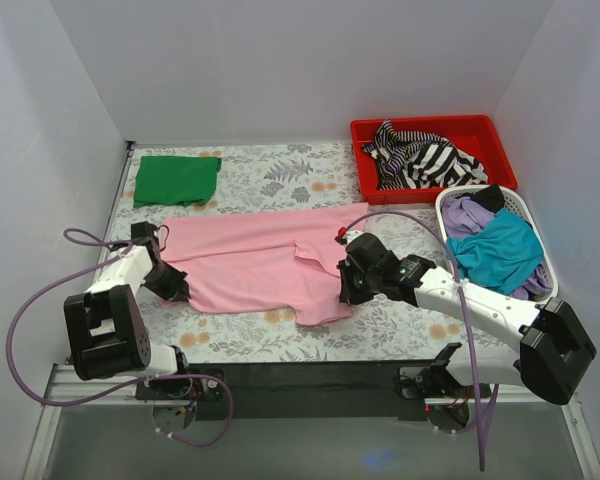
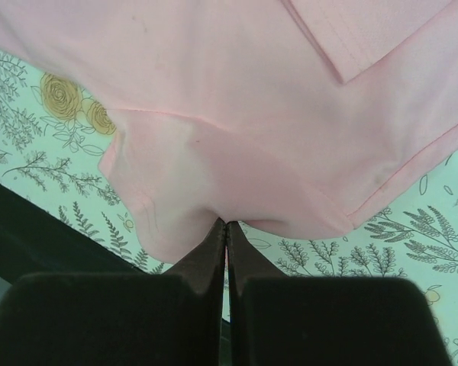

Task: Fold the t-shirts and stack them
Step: Fold the tshirt

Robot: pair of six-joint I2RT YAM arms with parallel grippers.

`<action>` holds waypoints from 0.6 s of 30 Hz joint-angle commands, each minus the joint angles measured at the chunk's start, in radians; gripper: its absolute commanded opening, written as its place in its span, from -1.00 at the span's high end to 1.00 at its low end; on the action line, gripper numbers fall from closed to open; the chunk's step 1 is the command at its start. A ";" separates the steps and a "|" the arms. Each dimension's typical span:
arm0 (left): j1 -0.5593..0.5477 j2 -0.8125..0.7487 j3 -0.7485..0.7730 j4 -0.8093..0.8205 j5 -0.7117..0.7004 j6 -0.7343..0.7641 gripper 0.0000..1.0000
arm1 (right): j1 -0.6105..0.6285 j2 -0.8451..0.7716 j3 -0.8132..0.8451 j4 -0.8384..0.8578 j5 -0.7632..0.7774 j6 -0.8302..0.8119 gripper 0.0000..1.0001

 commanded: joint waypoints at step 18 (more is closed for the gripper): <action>-0.002 -0.039 0.038 -0.172 0.033 0.066 1.00 | 0.000 -0.005 0.167 -0.116 0.128 -0.090 0.97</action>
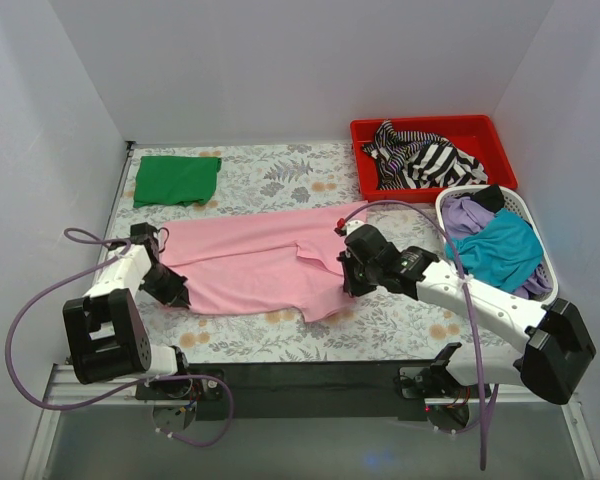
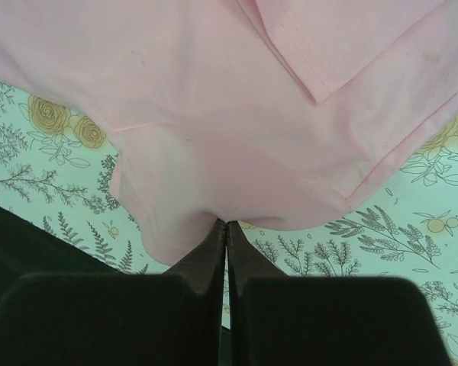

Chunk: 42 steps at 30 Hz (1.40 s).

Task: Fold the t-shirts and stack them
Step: Fold the tshirt

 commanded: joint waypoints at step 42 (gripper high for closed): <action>0.004 0.457 0.394 0.082 0.005 0.163 0.13 | -0.322 0.523 0.405 0.045 -0.007 -0.267 -0.26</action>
